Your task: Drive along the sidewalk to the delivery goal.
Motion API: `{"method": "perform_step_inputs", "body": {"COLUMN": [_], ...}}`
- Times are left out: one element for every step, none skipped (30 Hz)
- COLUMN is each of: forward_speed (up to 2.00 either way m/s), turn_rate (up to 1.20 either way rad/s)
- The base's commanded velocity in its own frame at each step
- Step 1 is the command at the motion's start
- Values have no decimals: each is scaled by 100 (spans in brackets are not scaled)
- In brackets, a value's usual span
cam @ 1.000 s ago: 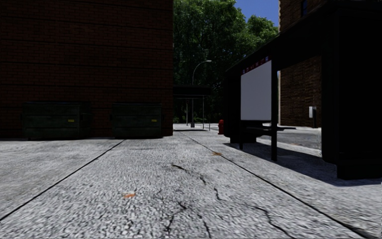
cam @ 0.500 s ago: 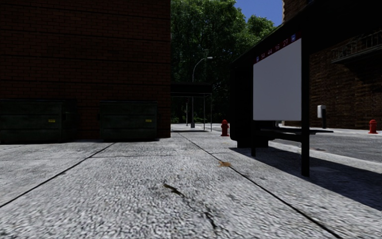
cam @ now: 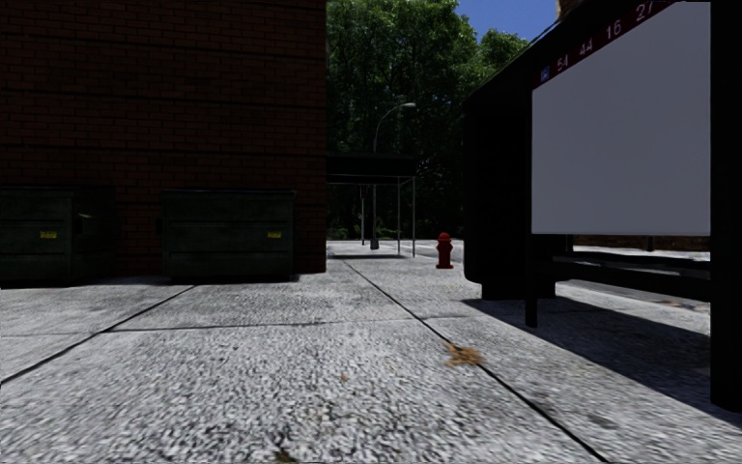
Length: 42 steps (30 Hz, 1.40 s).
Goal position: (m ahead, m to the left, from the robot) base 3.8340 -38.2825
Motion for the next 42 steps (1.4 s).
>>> {"method": "perform_step_inputs", "body": {"forward_speed": [200, 200, 200, 200, 200, 200, 200, 200, 200, 200, 200, 200, 200, 200, 200, 200, 200, 200, 200, 200, 200, 200, 200, 200, 200, 200, 200, 200, 200, 200, 200, 200, 200, 200, 200, 200, 200, 200, 200, 200, 200, 200], "turn_rate": [0, 0, 0, 0, 0, 0, 0, 0, 0, 0, 0, 0, 0, 0, 0, 0, 0, 0, 0, 0, 0, 0, 0, 0, 0, 0, 0, 0, 0, 0, 0, 0, 0, 0, 0, 0, 0, 0, 0, 0, 0, 0]}}
